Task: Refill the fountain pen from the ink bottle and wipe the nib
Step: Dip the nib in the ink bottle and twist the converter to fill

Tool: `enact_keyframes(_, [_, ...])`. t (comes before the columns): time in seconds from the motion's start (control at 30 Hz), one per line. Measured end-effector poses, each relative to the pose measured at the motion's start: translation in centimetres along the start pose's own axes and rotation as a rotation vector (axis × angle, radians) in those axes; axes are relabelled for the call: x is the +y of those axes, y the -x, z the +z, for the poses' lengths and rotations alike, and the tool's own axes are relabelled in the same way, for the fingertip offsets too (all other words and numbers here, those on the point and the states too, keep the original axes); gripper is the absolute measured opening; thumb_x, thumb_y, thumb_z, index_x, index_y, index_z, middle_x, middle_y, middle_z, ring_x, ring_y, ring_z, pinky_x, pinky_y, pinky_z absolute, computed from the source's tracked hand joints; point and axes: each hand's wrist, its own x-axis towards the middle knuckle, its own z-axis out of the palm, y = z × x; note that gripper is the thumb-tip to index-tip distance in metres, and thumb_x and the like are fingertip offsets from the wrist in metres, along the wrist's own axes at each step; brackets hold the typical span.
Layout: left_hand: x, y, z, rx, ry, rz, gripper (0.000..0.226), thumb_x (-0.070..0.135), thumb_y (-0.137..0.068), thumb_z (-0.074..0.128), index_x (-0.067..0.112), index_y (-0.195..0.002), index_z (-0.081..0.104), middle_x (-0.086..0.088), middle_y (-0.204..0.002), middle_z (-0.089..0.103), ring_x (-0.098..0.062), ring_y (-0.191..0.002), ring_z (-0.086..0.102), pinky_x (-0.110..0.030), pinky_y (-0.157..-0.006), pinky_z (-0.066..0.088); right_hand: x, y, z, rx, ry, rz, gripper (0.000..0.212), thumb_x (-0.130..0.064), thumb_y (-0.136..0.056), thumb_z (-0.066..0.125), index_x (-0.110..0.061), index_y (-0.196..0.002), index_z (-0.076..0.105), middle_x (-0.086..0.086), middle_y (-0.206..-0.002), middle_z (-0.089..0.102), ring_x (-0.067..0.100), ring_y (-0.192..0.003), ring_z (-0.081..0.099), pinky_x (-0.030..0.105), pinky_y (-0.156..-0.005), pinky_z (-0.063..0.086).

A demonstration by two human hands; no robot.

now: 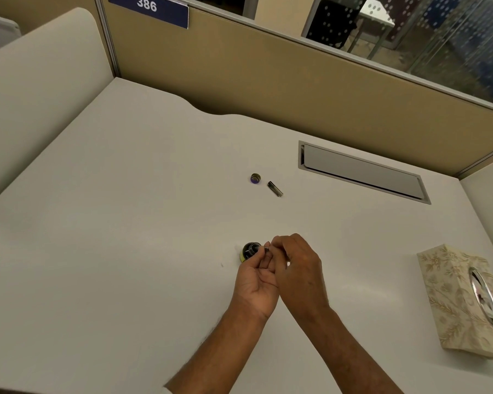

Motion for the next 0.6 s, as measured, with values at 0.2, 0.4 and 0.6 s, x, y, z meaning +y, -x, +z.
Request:
enact_keyframes(0.2, [-0.16,0.29,0.23,-0.011,0.029,0.008,0.049,0.008,-0.095,0.058,-0.001,-0.143,0.05,-0.019,-0.104,0.072,-0.029,-0.096,0.073,-0.036,-0.101,0.055,-0.09,0.04,-0.16,-0.03,-0.014,-0.006,0.018,0.004,-0.092,0.061,-0.012,-0.091,0.067,-0.004,-0.09,0.064,0.008,-0.083,0.062,0.021,-0.073,0.051])
enact_keyframes(0.4, [-0.23,0.26,0.35,-0.012,-0.001,0.002,0.029,0.012,-0.1,0.055,0.001,-0.126,0.06,-0.017,-0.101,0.073,-0.027,-0.095,0.074,-0.036,-0.093,0.059,-0.14,-0.08,-0.09,-0.019,-0.015,0.009,0.018,0.003,-0.093,0.06,-0.012,-0.092,0.069,-0.004,-0.087,0.064,0.012,-0.081,0.063,0.025,-0.07,0.053])
enact_keyframes(0.6, [-0.25,0.37,0.3,-0.016,0.011,0.011,0.032,0.01,-0.099,0.057,0.003,-0.13,0.057,-0.014,-0.109,0.069,-0.024,-0.106,0.067,-0.037,-0.086,0.061,0.02,-0.17,0.04,0.011,-0.004,0.032,0.012,-0.002,-0.094,0.063,-0.012,-0.096,0.07,-0.003,-0.088,0.066,0.011,-0.078,0.063,0.02,-0.07,0.053])
